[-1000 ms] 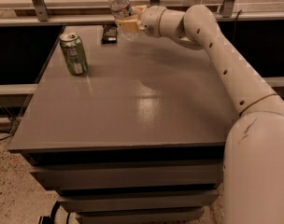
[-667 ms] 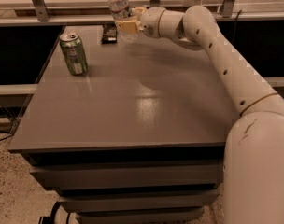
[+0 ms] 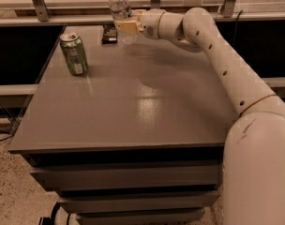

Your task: Move water bottle near rxbar chocolate

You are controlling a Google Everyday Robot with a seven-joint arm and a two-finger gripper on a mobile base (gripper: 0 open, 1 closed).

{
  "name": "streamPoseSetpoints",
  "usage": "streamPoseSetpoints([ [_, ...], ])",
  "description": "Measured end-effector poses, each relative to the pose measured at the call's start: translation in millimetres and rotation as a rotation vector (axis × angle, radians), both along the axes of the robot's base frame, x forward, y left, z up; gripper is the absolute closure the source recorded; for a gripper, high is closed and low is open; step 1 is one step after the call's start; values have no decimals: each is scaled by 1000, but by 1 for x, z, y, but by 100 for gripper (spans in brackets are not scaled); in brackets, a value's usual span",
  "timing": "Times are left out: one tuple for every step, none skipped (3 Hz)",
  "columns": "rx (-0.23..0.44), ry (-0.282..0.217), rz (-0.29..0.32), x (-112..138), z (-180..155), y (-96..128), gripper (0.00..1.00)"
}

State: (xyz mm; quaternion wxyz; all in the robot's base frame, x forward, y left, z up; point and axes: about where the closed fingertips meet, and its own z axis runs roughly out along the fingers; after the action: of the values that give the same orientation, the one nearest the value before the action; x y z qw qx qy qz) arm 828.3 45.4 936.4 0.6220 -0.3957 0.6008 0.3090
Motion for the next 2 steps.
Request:
streamPoseSetpoints([
  [13, 15, 7, 2, 0, 2, 82],
  [19, 32, 7, 4, -3, 3, 59],
])
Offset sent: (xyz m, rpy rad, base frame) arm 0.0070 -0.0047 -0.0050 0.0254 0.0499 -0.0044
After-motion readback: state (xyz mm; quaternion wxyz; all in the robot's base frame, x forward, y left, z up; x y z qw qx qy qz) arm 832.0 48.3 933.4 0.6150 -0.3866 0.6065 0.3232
